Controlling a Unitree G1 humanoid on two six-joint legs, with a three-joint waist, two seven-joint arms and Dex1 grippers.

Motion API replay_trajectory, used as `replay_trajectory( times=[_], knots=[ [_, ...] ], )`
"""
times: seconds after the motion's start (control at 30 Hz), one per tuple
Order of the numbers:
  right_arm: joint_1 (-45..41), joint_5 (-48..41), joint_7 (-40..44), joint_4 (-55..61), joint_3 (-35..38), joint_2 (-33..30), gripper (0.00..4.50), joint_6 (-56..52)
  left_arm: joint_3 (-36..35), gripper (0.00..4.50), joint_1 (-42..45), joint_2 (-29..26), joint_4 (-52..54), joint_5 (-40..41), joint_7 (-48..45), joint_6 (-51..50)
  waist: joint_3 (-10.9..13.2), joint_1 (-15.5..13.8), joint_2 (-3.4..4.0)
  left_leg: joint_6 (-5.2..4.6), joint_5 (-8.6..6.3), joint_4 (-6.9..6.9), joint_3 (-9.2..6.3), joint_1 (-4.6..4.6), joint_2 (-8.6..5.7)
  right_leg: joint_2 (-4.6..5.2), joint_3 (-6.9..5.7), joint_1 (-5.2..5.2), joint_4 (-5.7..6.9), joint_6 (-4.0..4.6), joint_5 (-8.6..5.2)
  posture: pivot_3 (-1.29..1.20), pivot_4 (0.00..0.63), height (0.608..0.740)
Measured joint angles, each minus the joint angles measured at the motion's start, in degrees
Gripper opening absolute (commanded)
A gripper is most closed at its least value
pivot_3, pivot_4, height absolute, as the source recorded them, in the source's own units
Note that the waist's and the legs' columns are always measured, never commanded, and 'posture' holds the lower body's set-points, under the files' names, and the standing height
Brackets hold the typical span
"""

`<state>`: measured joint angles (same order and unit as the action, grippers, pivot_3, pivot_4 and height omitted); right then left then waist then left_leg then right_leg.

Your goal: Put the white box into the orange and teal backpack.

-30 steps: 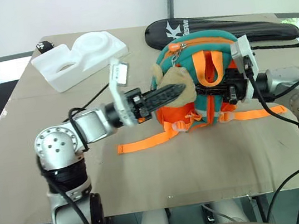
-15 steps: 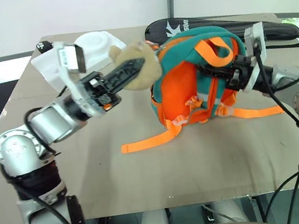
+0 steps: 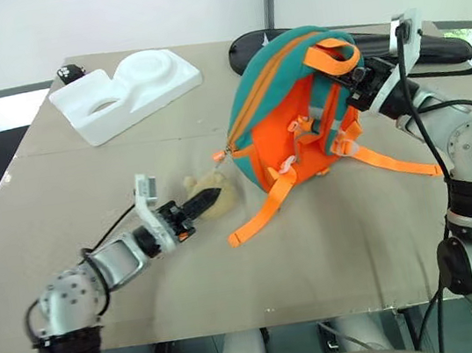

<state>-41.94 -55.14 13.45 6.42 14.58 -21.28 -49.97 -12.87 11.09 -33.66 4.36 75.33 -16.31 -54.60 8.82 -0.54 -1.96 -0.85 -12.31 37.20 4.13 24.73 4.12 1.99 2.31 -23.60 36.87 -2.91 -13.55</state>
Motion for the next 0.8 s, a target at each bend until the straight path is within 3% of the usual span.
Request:
replay_trajectory(
  times=[0.13,0.23,0.37,0.4,0.53,0.57,0.8],
  knots=[
    [2.9,1.2,1.1,4.9,-0.7,-3.9,0.0,0.1,4.7,1.29,4.3,0.4,0.1,-11.8,-3.7,7.0,0.0,-0.4,0.03,0.0,-0.01,-0.08,0.01,0.04,-0.01,-0.01,0.0,-0.02,-0.03,-0.11,0.06,0.0,0.15,0.74],
    [8.1,6.8,5.9,10.3,-5.4,-10.5,0.0,2.1,6.1,1.29,4.5,3.2,-0.4,-19.8,-8.3,15.8,0.0,-0.3,0.05,0.01,-0.02,-0.1,0.08,0.09,-0.02,0.01,0.02,-0.04,-0.14,-0.23,0.12,0.0,0.15,0.74],
    [15.7,14.1,14.3,13.6,-8.6,-16.9,1.47,9.1,7.4,1.29,3.5,1.7,1.7,-28.4,-15.4,23.9,0.0,-0.1,0.05,0.01,-0.02,-0.16,0.06,0.05,0.02,-0.04,0.02,-0.06,-0.15,-0.23,0.11,0.0,0.15,0.74],
    [17.5,15.2,16.2,13.8,-8.6,-18.2,2.04,10.6,7.5,2.32,3.0,1.2,2.2,-30.5,-17.2,25.6,0.0,-0.1,0.09,0.0,-0.02,-0.16,0.08,0.03,0.02,-0.04,0.04,-0.06,-0.13,-0.23,0.11,0.0,0.15,0.74],
    [23.4,16.4,22.5,15.5,-6.8,-22.9,3.94,12.6,7.3,4.2,0.2,1.0,4.5,-34.2,-21.0,29.1,0.0,-0.2,0.09,0.0,-0.02,-0.1,0.06,0.04,0.04,-0.03,0.05,-0.05,-0.14,-0.03,-0.01,0.0,0.15,0.74],
    [25.3,16.0,24.1,16.4,-5.3,-24.5,4.4,12.6,6.8,4.49,-1.3,0.3,5.6,-34.8,-22.1,29.7,0.0,-0.2,0.09,0.0,-0.02,-0.1,0.07,0.01,0.04,-0.01,0.06,-0.02,-0.14,-0.02,-0.02,0.0,0.15,0.74],
    [39.4,13.7,32.2,22.1,7.0,-30.0,4.47,12.8,1.5,4.5,-10.8,-3.9,13.5,-34.9,-27.0,30.9,0.0,-0.3,0.09,0.0,-0.02,-0.11,0.02,-0.02,0.07,-0.01,0.02,-0.01,-0.13,-0.01,-0.04,0.0,0.15,0.74]
  ],
)
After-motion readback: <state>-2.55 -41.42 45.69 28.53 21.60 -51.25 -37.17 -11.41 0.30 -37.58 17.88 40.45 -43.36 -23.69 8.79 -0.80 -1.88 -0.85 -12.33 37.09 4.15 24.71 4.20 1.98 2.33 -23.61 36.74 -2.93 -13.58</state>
